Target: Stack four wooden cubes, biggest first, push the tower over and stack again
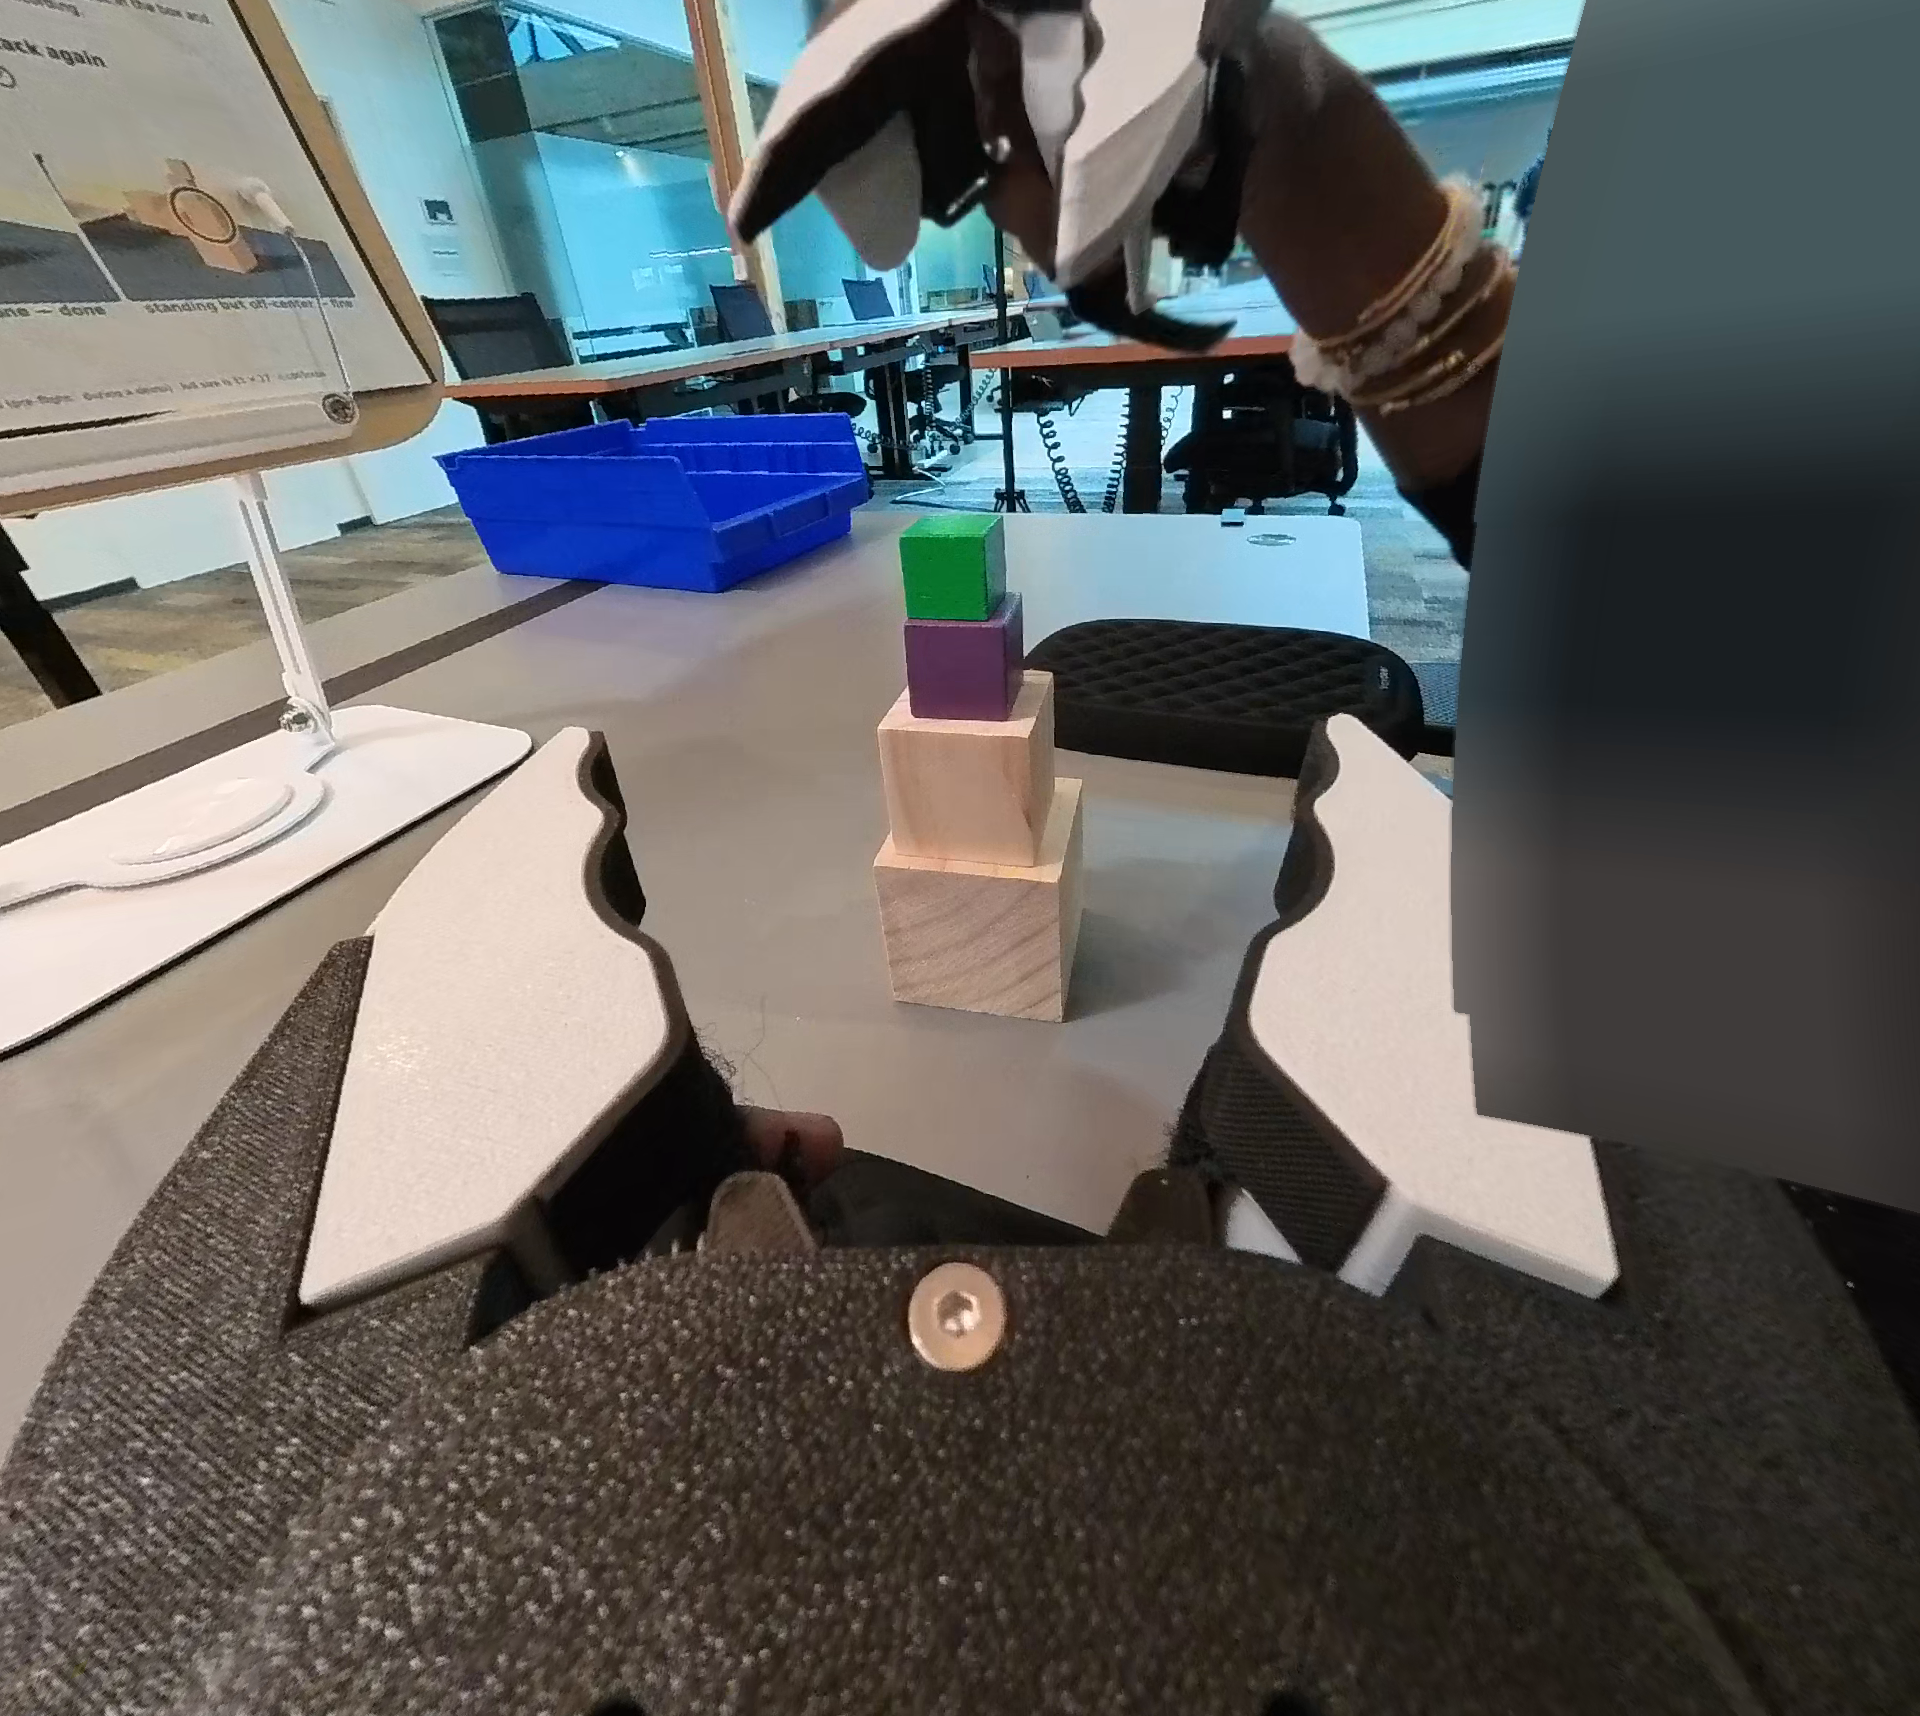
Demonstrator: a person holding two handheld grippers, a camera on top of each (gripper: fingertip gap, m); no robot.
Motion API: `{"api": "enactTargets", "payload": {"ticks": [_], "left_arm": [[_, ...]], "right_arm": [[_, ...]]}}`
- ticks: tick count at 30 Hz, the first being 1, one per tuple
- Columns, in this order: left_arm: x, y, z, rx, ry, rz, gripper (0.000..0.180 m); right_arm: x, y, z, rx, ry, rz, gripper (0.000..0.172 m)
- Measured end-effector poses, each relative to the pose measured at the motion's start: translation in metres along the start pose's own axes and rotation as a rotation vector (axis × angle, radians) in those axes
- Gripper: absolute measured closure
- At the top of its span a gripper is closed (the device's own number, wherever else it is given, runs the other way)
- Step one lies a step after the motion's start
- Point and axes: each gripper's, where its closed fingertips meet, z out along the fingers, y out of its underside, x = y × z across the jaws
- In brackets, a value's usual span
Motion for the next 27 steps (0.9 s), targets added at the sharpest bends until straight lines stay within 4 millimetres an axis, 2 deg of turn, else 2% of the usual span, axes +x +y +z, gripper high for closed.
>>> {"api": "enactTargets", "payload": {"ticks": [2,5,8,14,17,19,25,27], "left_arm": [[0.000,0.000,0.000,-0.001,-0.002,0.002,0.060],[0.000,0.000,0.000,-0.003,-0.004,0.002,0.060],[-0.001,0.000,0.000,-0.004,-0.008,-0.001,0.060],[-0.002,0.001,0.001,-0.006,-0.016,-0.004,0.059],[-0.002,0.000,0.000,-0.004,-0.023,-0.003,0.060],[-0.003,0.001,0.000,-0.005,-0.025,-0.007,0.060],[-0.009,0.000,0.000,-0.002,-0.062,-0.028,0.061],[-0.013,-0.002,-0.001,0.004,-0.098,-0.033,0.079]], "right_arm": [[0.005,0.009,-0.009,0.109,0.053,0.024,0.060],[0.002,0.028,-0.015,0.224,0.117,0.008,0.028],[-0.010,0.047,-0.018,0.334,0.150,-0.004,0.028],[-0.022,0.076,-0.025,0.542,0.109,0.171,0.028],[-0.026,0.088,-0.028,0.615,0.079,0.238,0.028],[-0.031,0.097,-0.022,0.615,0.059,0.248,0.028],[-0.031,0.101,-0.020,0.628,0.044,0.257,0.036],[-0.029,0.102,-0.021,0.633,0.058,0.269,0.040]]}}
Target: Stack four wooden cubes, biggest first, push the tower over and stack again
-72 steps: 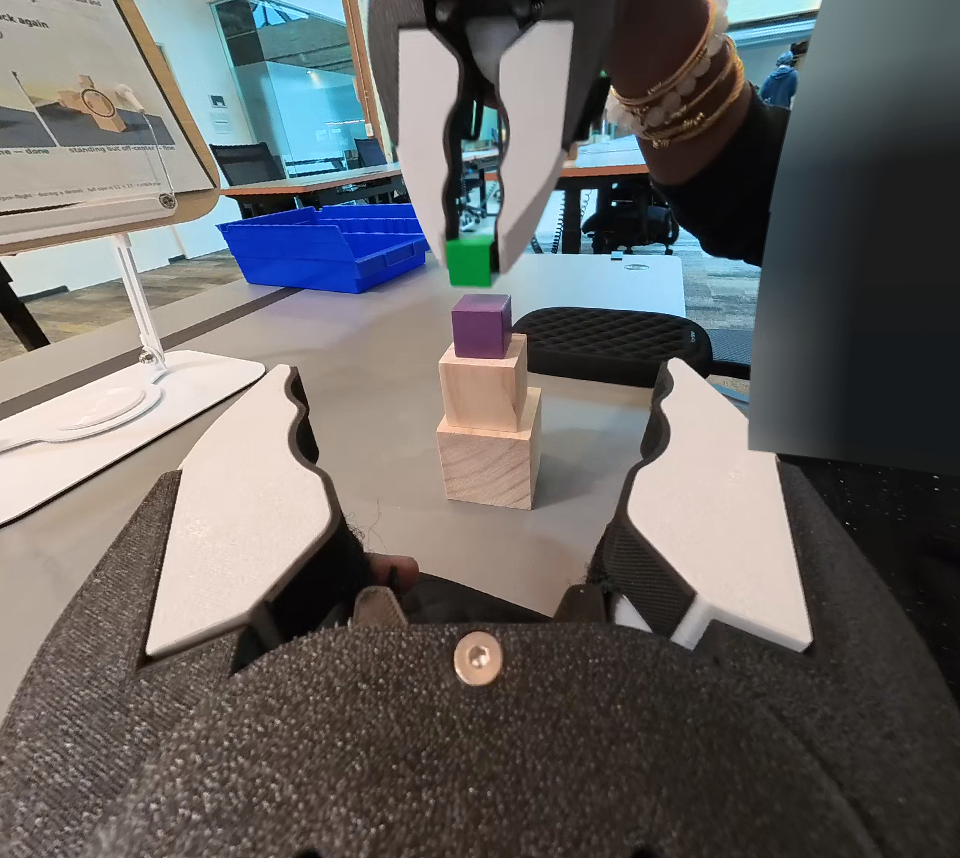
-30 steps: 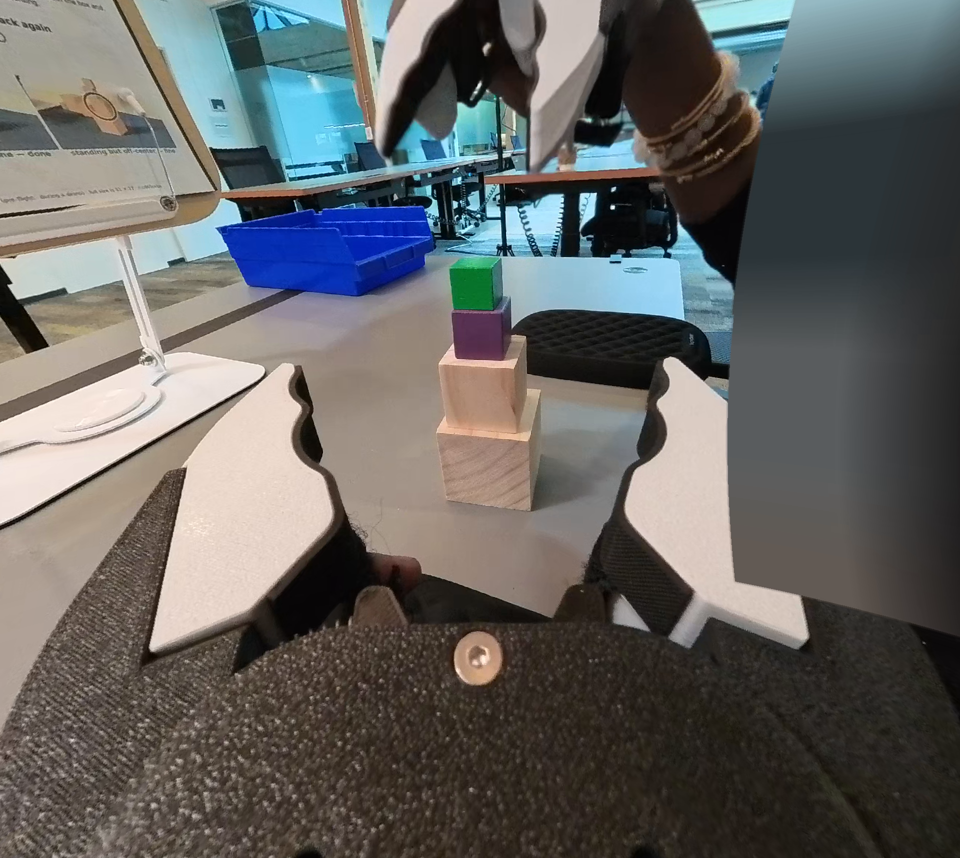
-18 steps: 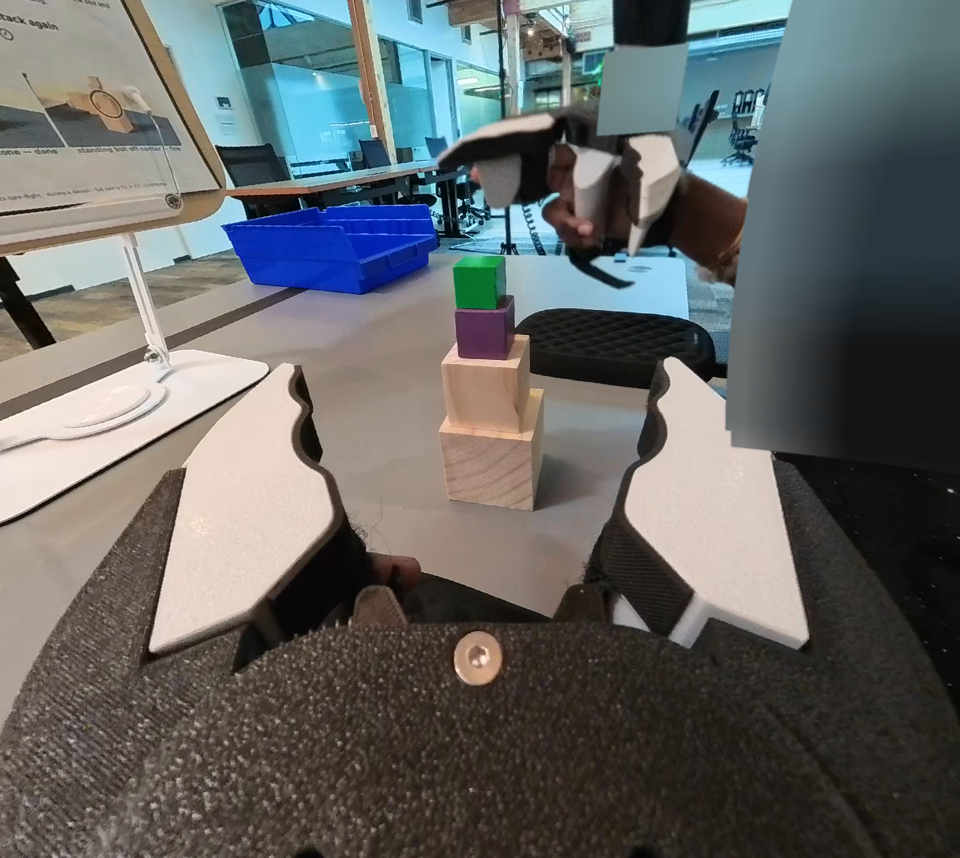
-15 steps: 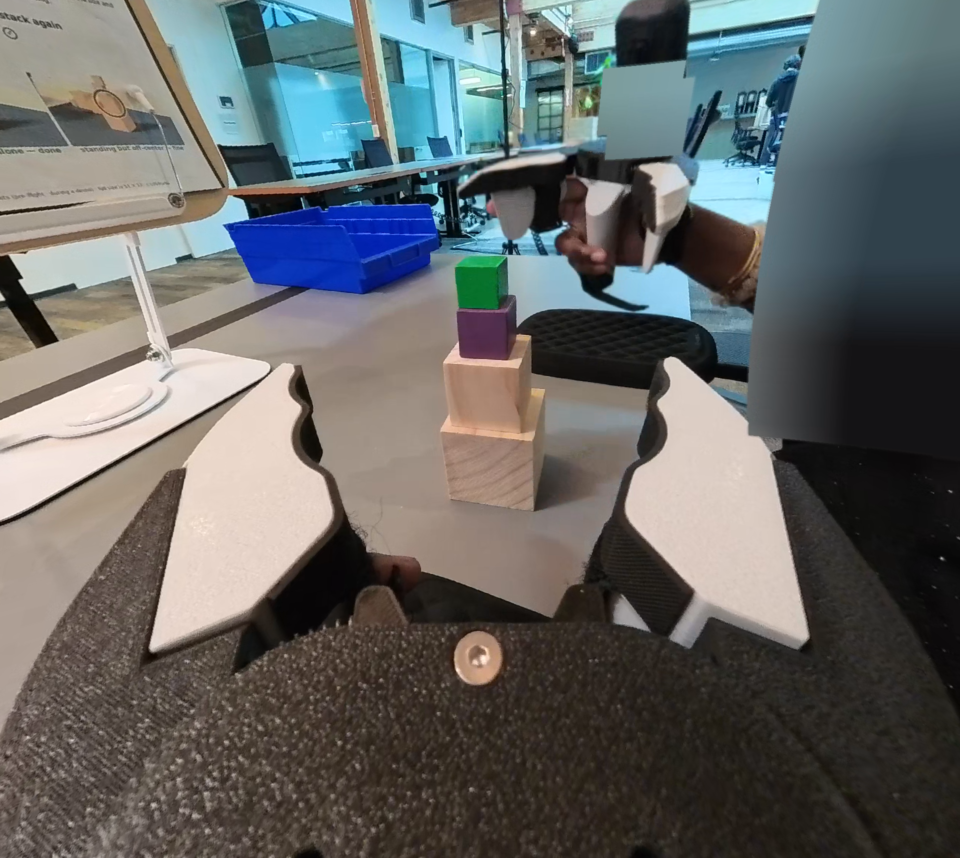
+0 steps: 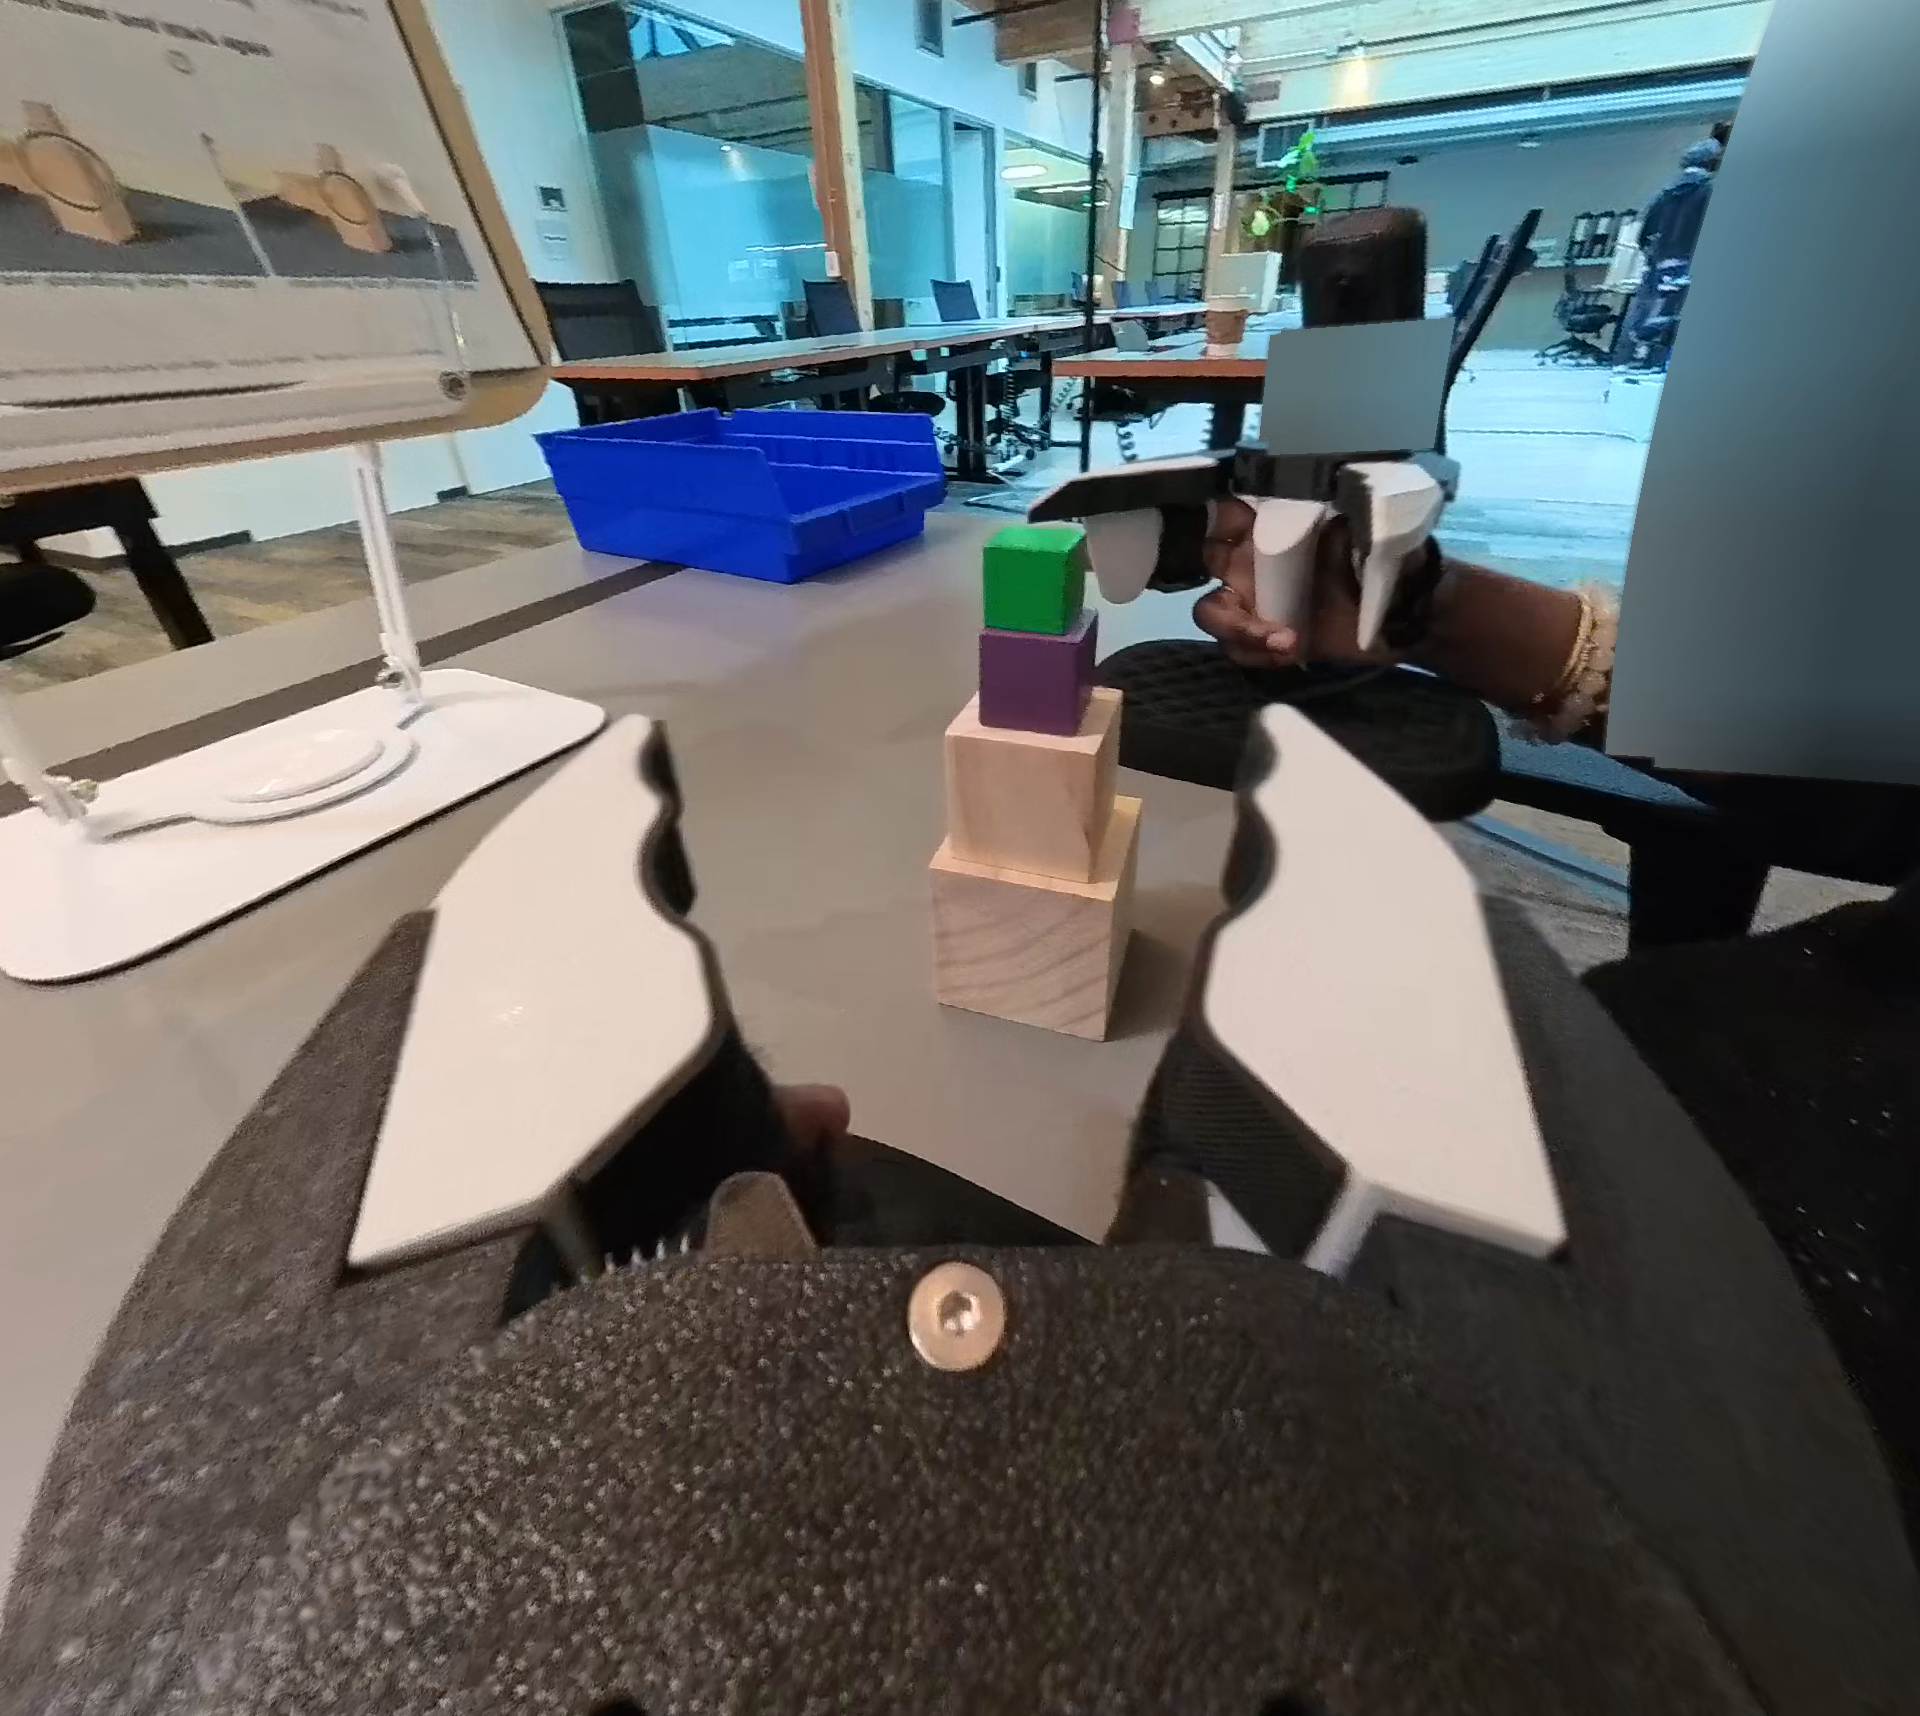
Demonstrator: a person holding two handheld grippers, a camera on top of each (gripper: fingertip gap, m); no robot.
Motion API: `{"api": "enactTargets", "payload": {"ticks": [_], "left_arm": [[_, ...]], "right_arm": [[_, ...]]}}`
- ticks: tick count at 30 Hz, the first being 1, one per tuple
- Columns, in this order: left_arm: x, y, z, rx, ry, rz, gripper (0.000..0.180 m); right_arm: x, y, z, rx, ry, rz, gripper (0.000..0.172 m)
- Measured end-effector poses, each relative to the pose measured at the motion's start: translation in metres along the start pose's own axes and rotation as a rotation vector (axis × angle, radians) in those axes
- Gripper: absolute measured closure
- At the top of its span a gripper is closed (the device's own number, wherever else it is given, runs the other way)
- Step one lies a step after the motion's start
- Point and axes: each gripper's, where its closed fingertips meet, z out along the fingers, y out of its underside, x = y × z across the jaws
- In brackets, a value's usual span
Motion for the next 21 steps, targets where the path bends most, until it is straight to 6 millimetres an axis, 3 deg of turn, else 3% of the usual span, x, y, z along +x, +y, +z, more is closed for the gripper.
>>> {"api": "enactTargets", "payload": {"ticks": [1,2,3,4,11,15,21], "left_arm": [[-0.001,-0.002,-0.001,-0.001,-0.019,0.007,0.097],[0.001,-0.003,-0.002,-0.015,-0.033,0.014,0.129],[0.003,0.000,-0.003,-0.063,-0.043,0.020,0.172],[0.001,0.006,-0.003,-0.141,-0.084,0.022,0.180],[0.028,0.039,0.017,-0.473,-0.078,0.025,0.180],[0.014,0.052,0.025,-0.592,-0.154,0.066,0.180],[0.017,0.061,0.038,-0.636,-0.108,0.028,0.180]], "right_arm": [[0.001,0.000,-0.001,0.005,0.004,0.003,0.040],[0.001,-0.001,-0.001,0.013,0.004,0.005,0.041],[0.001,-0.002,-0.002,0.022,0.004,0.006,0.041],[0.001,-0.003,-0.003,0.029,0.004,0.007,0.042],[0.000,-0.001,-0.002,0.018,0.002,0.000,0.048],[-0.001,-0.001,-0.002,0.015,0.006,-0.021,0.052],[-0.001,-0.001,-0.003,0.017,0.005,-0.021,0.057]]}}
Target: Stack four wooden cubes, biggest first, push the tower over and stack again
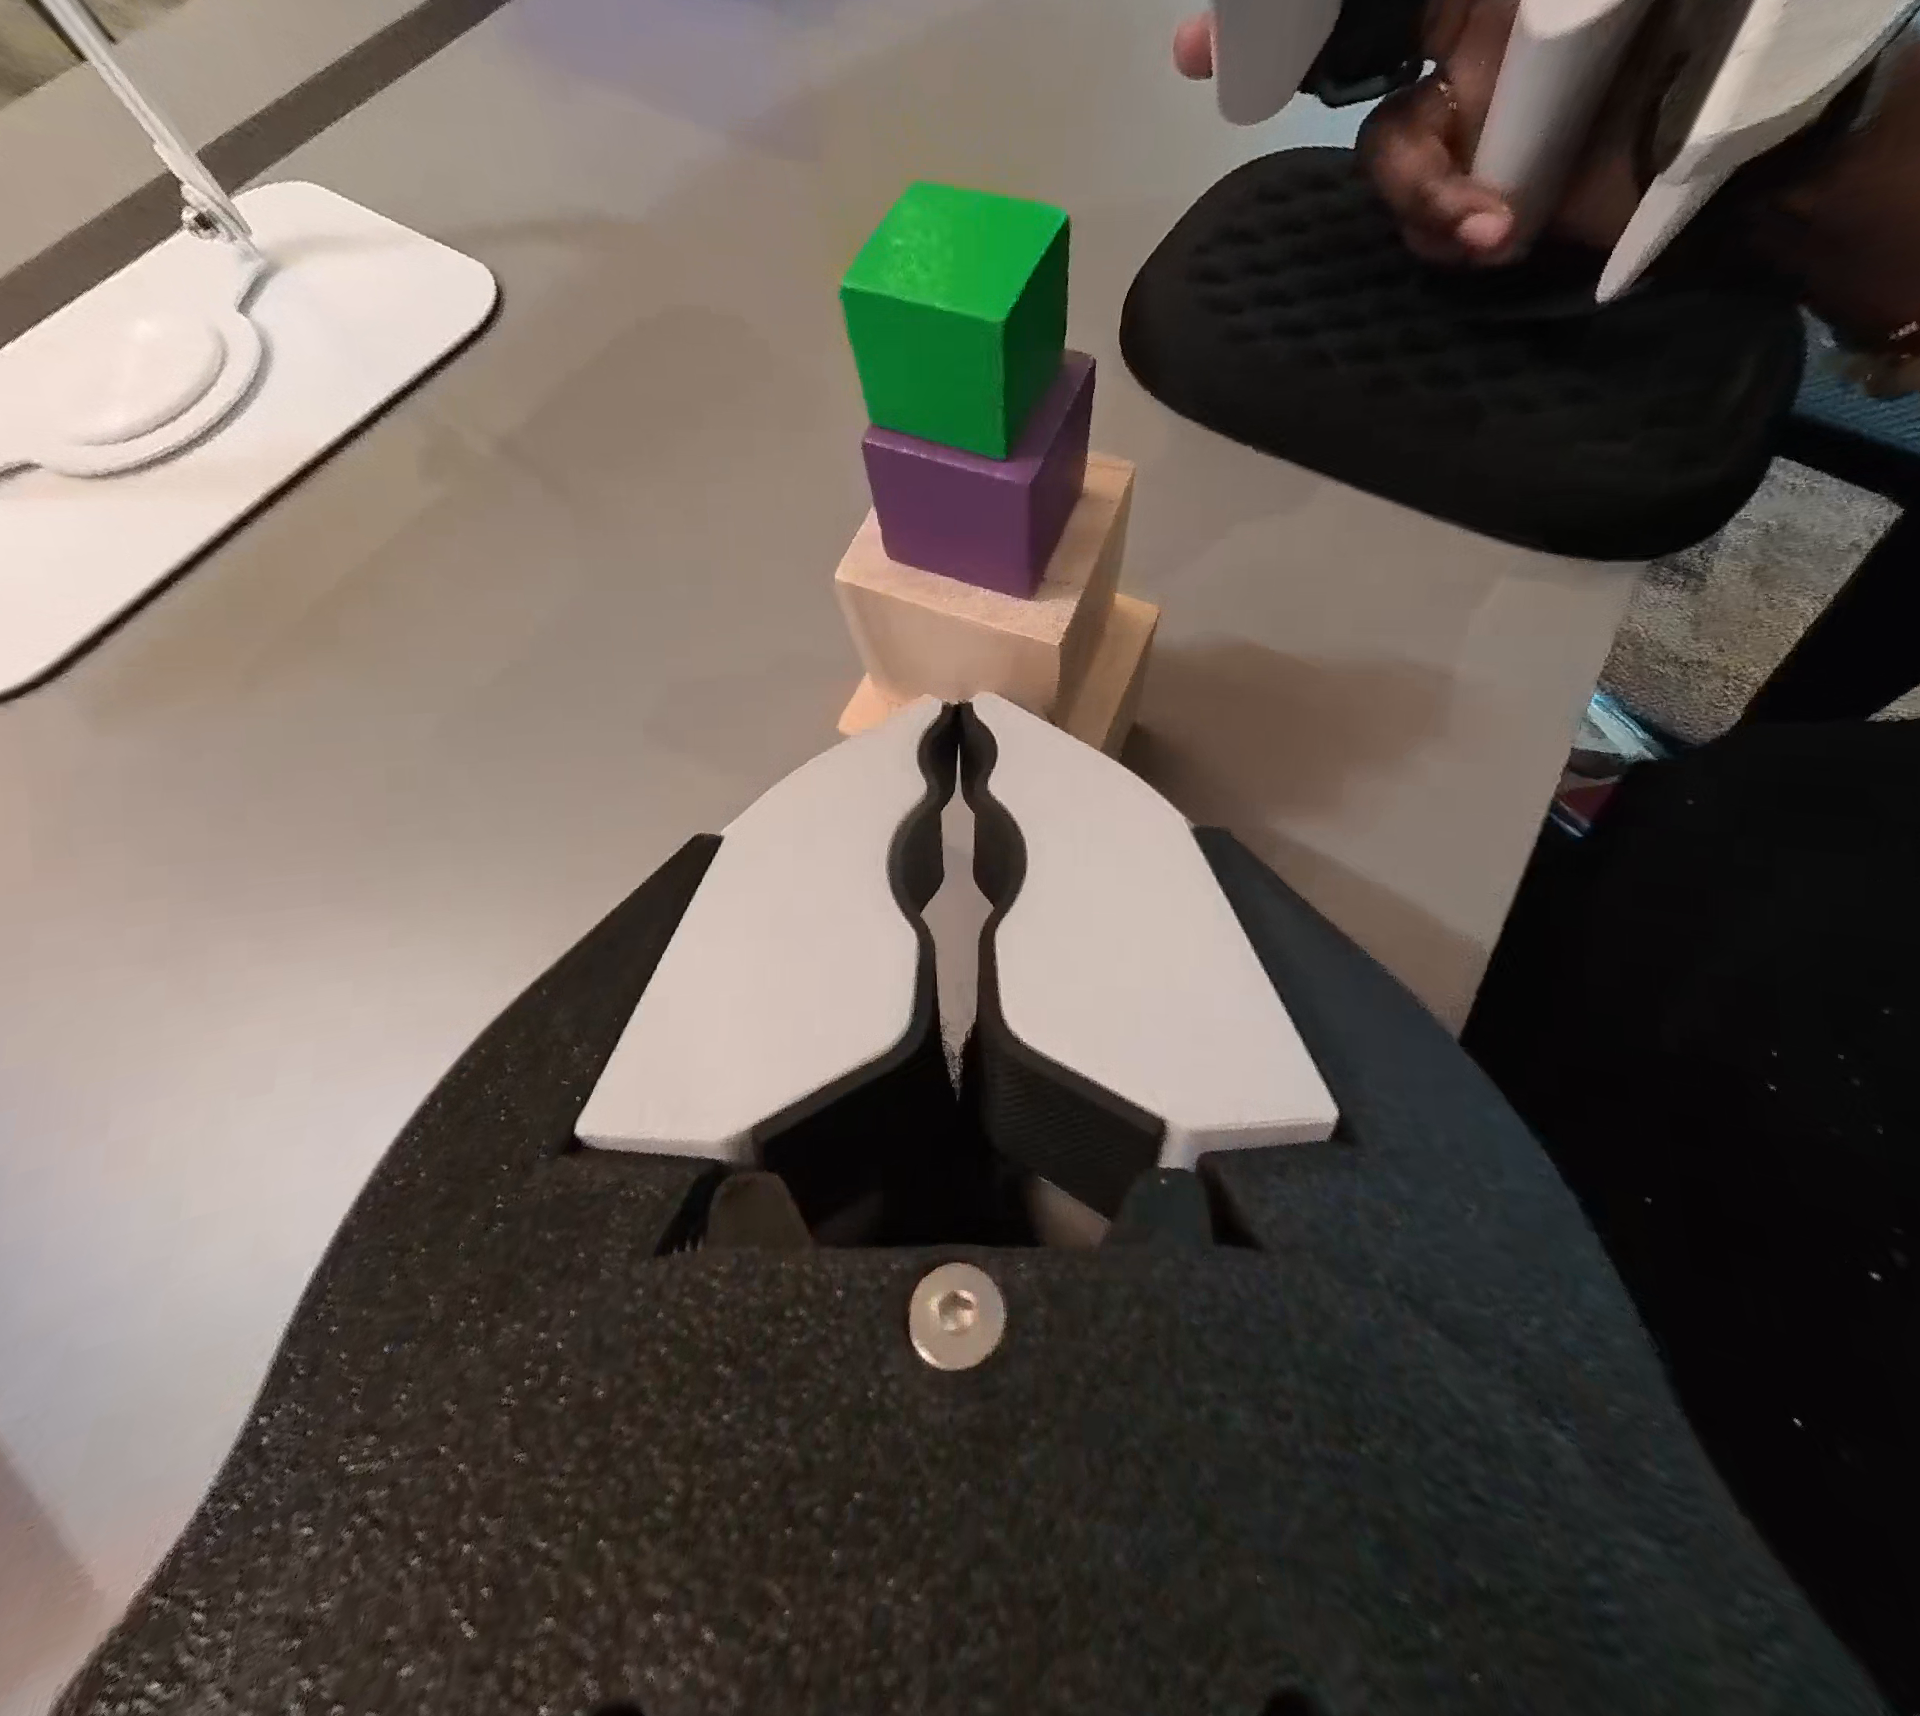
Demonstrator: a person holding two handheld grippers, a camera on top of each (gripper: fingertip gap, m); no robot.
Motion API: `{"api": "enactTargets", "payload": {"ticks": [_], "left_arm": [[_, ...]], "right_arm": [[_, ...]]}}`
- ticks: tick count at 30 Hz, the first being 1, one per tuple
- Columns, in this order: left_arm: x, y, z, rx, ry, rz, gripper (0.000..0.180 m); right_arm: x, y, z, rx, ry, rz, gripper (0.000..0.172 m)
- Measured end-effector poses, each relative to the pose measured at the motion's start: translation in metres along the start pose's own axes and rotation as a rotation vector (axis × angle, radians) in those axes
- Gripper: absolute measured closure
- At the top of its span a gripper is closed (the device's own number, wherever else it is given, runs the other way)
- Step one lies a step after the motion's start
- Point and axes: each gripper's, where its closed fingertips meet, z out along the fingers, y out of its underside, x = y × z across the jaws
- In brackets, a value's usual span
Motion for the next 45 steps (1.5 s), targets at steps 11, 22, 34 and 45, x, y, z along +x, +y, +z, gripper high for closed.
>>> {"api": "enactTargets", "payload": {"ticks": [11,22,34,45], "left_arm": [[0.000,-0.016,0.017,0.029,0.022,0.009,0.180],[0.011,-0.008,-0.005,-0.058,0.167,0.026,0.128],[0.004,0.002,-0.010,-0.471,0.262,0.338,0.069],[0.007,0.001,0.019,-0.601,0.337,0.375,0.085]], "right_arm": [[0.000,-0.001,-0.001,0.009,0.001,-0.001,0.060],[0.000,-0.002,-0.002,0.020,0.003,-0.002,0.060],[0.003,-0.001,-0.001,0.007,0.048,-0.019,0.054],[0.029,0.003,-0.002,-0.034,0.319,-0.076,0.028]]}}
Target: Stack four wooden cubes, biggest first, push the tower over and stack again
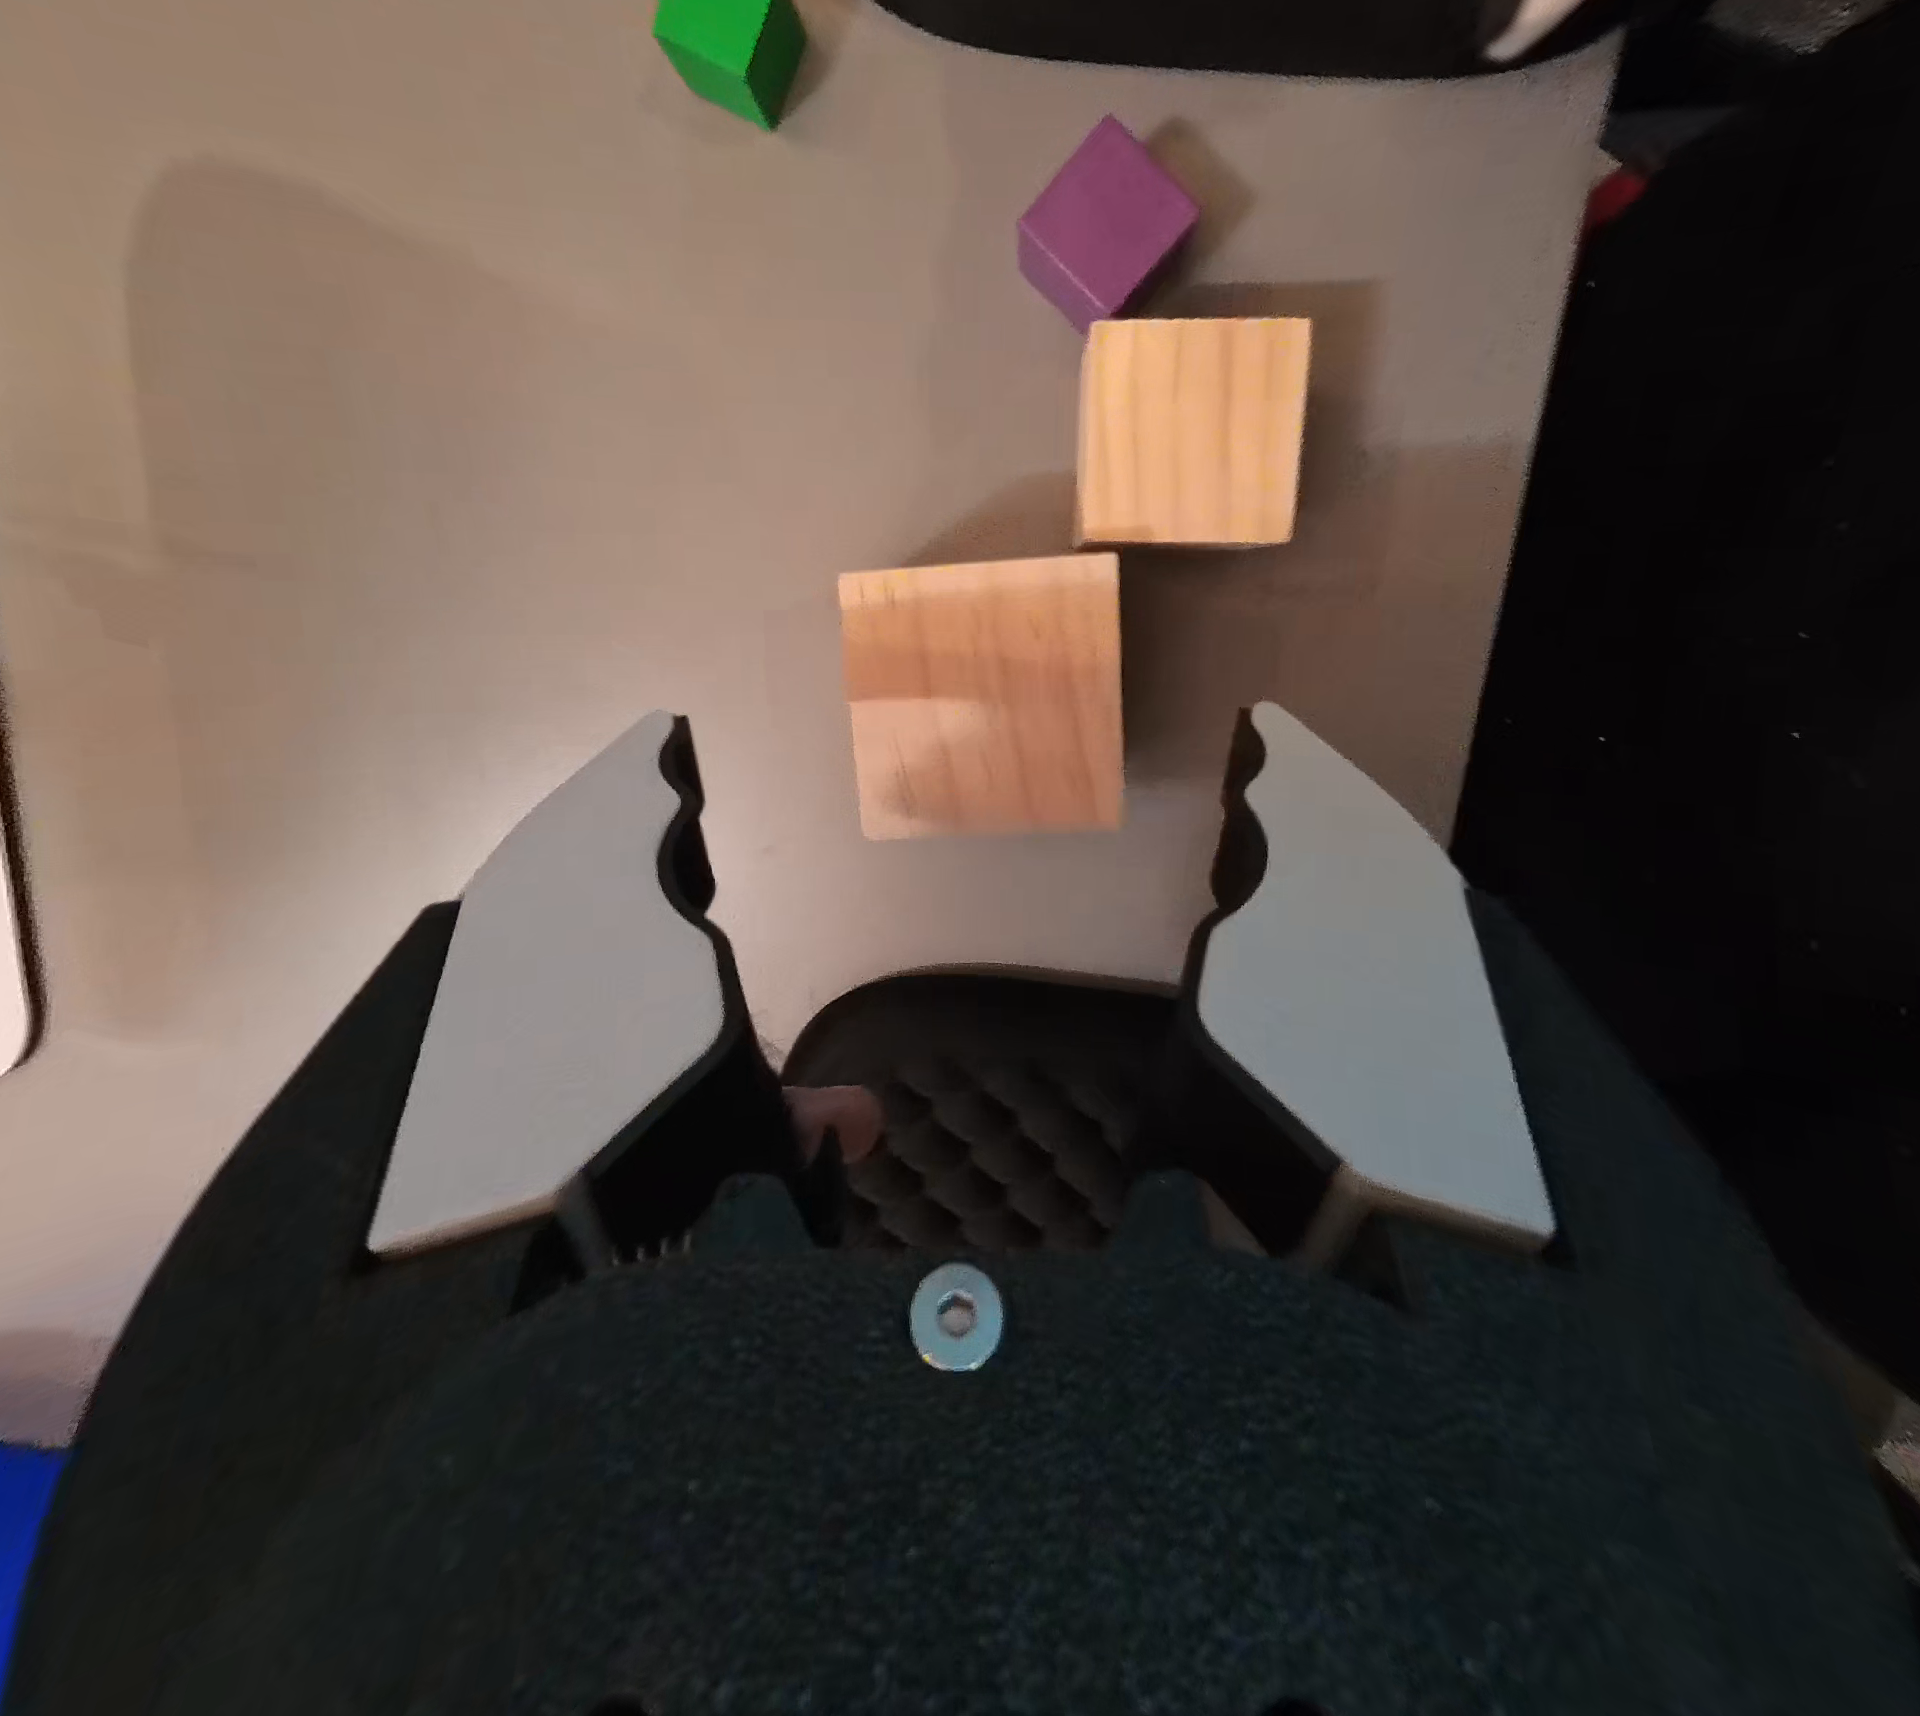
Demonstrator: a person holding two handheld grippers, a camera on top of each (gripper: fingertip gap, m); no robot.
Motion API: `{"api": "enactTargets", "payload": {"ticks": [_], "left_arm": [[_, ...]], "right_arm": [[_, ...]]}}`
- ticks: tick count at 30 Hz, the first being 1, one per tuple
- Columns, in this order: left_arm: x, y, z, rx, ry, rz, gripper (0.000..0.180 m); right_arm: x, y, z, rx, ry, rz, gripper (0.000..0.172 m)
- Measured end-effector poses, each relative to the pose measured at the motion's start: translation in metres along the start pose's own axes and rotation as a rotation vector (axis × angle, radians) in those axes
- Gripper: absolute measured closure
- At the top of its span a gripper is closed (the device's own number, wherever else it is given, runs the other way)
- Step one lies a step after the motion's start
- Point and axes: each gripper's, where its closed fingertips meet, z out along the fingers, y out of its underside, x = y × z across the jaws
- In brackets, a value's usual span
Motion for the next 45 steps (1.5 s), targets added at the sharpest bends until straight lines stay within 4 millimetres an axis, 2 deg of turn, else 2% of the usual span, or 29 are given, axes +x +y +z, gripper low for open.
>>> {"api": "enactTargets", "payload": {"ticks": [5,7,9,11,14,17,20,25,28,32,45], "left_arm": [[0.005,0.001,0.015,-0.054,0.034,-0.044,0.103],[0.006,0.006,0.022,-0.082,0.047,-0.031,0.123],[0.004,0.006,0.020,-0.061,0.089,-0.032,0.123],[-0.007,0.006,0.013,-0.040,0.096,-0.017,0.123],[-0.030,-0.003,-0.002,0.003,0.063,0.120,0.123],[-0.040,-0.014,-0.008,0.018,0.090,0.349,0.123],[-0.049,-0.020,0.002,-0.028,0.120,0.480,0.123],[-0.049,-0.034,0.021,0.008,0.222,0.615,0.124],[-0.055,-0.043,0.026,0.050,0.240,0.616,0.124],[-0.063,-0.046,0.032,0.043,0.242,0.606,0.124],[-0.063,-0.042,0.042,0.057,0.284,0.510,0.123]], "right_arm": [[0.000,-0.001,0.000,0.005,-0.006,0.009,0.028],[-0.001,0.000,0.000,0.002,-0.011,0.003,0.028],[-0.002,0.000,0.000,0.001,-0.013,0.000,0.028],[-0.002,0.000,0.000,0.000,-0.019,-0.001,0.029],[-0.003,0.001,0.001,-0.004,-0.020,-0.002,0.029],[-0.003,0.002,0.001,-0.011,-0.021,-0.004,0.029],[-0.004,0.002,0.002,-0.014,-0.024,-0.008,0.030],[-0.006,0.002,0.001,-0.012,-0.041,-0.012,0.031],[-0.007,0.002,0.001,-0.012,-0.057,-0.008,0.034],[-0.007,0.002,0.001,-0.009,-0.059,-0.001,0.034],[-0.007,0.002,0.001,-0.012,-0.061,-0.001,0.036]]}}
